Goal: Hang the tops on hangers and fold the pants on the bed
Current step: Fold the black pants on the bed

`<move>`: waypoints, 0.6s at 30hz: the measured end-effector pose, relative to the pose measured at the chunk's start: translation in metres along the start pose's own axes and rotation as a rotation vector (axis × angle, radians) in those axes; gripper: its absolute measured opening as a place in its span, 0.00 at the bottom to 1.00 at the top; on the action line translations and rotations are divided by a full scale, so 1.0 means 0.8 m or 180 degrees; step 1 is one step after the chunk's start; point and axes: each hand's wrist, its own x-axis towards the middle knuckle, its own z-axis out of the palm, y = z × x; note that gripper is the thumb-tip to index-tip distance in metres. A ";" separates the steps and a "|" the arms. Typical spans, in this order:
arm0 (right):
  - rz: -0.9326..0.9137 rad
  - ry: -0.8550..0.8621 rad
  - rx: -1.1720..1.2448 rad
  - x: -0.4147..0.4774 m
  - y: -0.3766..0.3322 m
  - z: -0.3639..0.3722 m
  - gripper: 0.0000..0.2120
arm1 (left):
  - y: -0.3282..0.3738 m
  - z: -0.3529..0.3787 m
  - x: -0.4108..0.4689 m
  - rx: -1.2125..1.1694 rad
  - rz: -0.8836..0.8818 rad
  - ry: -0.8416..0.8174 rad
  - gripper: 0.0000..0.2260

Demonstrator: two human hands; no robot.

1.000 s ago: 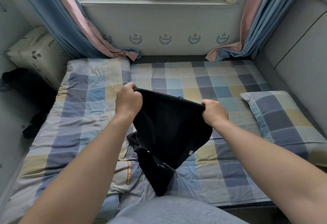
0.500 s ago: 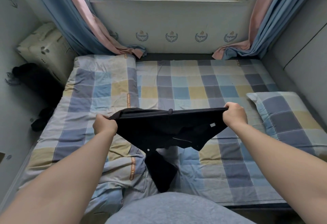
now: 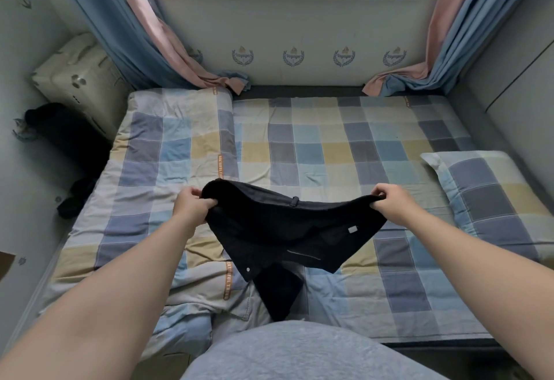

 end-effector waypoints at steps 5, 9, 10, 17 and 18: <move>0.0540 0.0768 -0.0343 -0.001 0.020 -0.009 0.09 | -0.021 -0.023 -0.004 0.2228 0.0740 0.0008 0.11; 0.0865 0.1023 -0.0128 -0.007 0.025 -0.007 0.09 | -0.044 -0.028 -0.006 0.2199 0.0499 0.0477 0.07; 0.0917 0.1046 -0.0019 -0.008 0.023 -0.005 0.09 | -0.047 -0.026 -0.007 0.2088 0.0438 0.0517 0.07; 0.1640 0.0937 0.2333 -0.009 0.004 0.005 0.17 | -0.020 -0.006 -0.013 -0.1198 -0.0866 0.0428 0.15; 0.1636 0.0840 0.2676 -0.008 0.002 0.005 0.17 | -0.012 -0.005 -0.015 -0.1606 -0.1075 0.0343 0.16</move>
